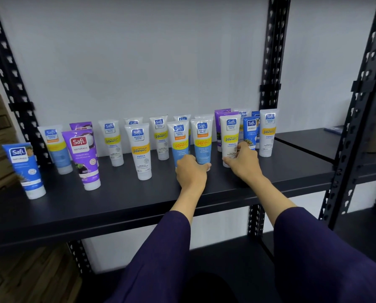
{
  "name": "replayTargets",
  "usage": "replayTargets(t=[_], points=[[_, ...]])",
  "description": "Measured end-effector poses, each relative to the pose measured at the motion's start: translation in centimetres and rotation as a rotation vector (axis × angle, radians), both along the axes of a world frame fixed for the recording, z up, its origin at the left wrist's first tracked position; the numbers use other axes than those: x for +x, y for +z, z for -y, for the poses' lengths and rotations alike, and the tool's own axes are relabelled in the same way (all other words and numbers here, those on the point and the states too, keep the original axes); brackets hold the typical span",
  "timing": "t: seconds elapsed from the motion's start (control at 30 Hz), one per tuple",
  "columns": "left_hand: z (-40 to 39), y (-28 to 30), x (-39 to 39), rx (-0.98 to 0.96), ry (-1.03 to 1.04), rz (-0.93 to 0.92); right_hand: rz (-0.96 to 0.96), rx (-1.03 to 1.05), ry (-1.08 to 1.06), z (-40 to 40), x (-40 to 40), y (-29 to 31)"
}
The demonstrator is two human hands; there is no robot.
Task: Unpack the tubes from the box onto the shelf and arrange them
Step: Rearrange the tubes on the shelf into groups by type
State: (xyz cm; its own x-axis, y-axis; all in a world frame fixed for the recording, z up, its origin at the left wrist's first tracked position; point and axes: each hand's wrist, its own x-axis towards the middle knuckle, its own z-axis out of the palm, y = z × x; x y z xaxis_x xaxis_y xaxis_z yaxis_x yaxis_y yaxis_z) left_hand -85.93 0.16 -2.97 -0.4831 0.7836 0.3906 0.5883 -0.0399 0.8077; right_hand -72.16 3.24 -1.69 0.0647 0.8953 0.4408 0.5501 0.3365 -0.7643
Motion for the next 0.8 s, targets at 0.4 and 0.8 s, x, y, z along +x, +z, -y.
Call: replayTargets(t=[0.4,0.8], points=[[0.2,0.01,0.04,0.002,0.008,0.002,0.013,0.009,0.011,0.26,0.04,-0.09],[0.28,0.01,0.03,0.0,0.017,-0.01,0.008,0.003,0.04,0.15,0.02,-0.12]])
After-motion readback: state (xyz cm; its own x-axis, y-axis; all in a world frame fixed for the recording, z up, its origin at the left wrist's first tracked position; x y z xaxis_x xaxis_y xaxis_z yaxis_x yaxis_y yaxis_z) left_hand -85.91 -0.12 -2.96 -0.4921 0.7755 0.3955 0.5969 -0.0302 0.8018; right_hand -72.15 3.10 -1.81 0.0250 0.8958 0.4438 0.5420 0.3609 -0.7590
